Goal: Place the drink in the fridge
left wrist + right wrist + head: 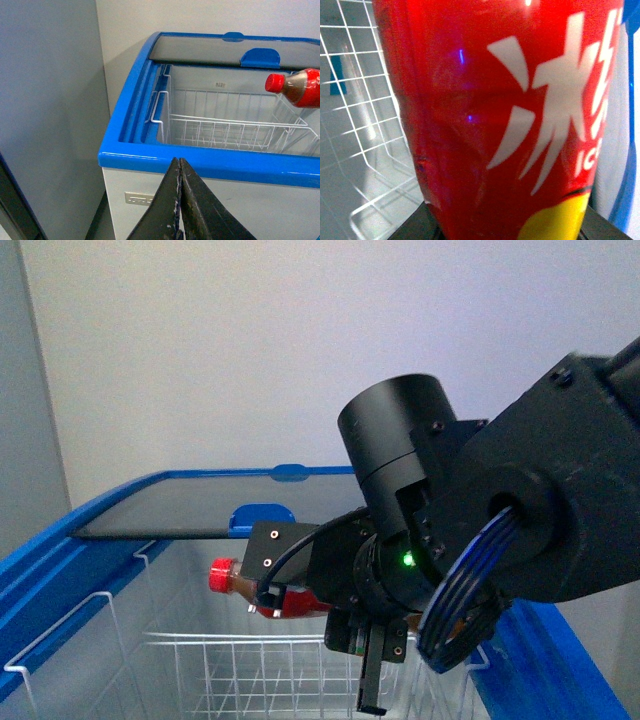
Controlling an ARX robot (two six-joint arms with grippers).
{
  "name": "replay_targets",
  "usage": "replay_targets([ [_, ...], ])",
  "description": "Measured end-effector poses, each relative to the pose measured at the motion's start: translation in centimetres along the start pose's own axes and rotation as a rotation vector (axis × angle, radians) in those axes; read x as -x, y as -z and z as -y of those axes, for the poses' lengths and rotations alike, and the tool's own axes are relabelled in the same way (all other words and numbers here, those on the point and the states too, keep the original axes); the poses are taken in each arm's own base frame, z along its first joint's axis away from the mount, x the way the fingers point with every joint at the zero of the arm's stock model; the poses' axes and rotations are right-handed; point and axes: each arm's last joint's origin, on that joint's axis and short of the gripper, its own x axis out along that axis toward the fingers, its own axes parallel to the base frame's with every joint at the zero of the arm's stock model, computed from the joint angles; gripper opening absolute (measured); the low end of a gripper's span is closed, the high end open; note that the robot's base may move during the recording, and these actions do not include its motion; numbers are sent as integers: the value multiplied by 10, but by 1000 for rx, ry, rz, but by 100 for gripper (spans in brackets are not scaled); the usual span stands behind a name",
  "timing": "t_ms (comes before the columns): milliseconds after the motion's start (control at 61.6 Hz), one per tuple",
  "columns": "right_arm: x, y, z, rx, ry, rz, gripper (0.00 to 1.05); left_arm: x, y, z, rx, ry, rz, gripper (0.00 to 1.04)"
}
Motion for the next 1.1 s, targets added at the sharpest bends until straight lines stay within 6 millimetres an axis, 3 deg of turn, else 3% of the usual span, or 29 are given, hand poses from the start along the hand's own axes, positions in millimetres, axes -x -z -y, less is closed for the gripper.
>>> replay_targets([
  [341, -50, -1, -12, 5, 33, -16, 37, 0, 0, 0, 0, 0, 0, 3],
  [503, -74, 9, -35, 28, 17, -44, 37, 0, 0, 0, 1, 0, 0, 4],
  [666, -93, 15, -56, 36, 18, -65, 37, 0, 0, 0, 0, 0, 0, 27],
  [828, -105, 17, -69, 40, 28, -73, 37, 0, 0, 0, 0, 0, 0, 60],
  [1023, -104, 13, -70, 29, 16, -27, 74, 0, 0, 0, -1, 0, 0, 97],
  [1104, -101, 10, -66, 15, 25, -14, 84, 0, 0, 0, -3, 0, 0, 97],
])
